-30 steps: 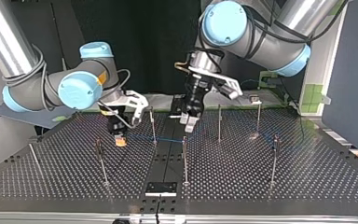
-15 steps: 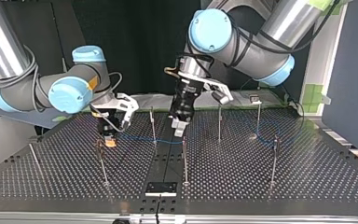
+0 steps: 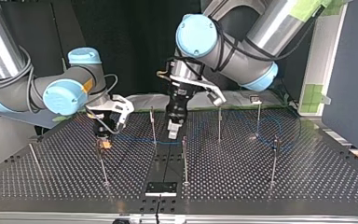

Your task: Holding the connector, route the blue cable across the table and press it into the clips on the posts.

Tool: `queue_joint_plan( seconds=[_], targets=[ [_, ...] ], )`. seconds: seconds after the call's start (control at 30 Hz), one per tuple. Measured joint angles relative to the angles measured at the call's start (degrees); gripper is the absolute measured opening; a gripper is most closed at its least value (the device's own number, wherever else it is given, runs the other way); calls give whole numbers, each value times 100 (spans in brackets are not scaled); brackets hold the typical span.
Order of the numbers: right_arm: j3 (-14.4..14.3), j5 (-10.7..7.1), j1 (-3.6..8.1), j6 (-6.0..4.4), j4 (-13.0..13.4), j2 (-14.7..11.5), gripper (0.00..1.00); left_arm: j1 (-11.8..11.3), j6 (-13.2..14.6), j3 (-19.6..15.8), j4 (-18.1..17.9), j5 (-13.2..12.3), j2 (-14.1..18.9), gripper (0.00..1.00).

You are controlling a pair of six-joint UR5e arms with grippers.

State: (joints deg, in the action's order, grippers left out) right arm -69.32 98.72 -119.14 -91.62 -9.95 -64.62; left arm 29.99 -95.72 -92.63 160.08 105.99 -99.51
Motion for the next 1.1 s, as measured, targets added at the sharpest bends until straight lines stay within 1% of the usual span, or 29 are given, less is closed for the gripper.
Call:
queue_joint_plan(
  seconds=[0.1,0.27,0.47,0.6,0.73,0.87,0.93,1.1],
  targets=[
    [0,2,13,5,0,-1,0,83,133,120,17,132,-132,100],
    [-5,5,39,9,4,2,0,165,336,259,-72,355,-363,100],
    [-73,-1,72,10,12,4,0,275,588,507,-13,643,-654,100],
    [-91,-7,83,11,18,3,0,333,656,643,-92,832,-829,100],
    [-94,-19,86,16,24,4,0,354,697,765,-147,1033,-892,100],
    [-96,-29,91,18,28,5,0,324,721,878,-165,1237,-944,100],
    [-96,-33,91,17,29,5,0,316,739,940,-147,1287,-994,100],
    [-96,-54,91,18,30,4,0,377,795,1183,33,1385,-1228,100]
  ],
)
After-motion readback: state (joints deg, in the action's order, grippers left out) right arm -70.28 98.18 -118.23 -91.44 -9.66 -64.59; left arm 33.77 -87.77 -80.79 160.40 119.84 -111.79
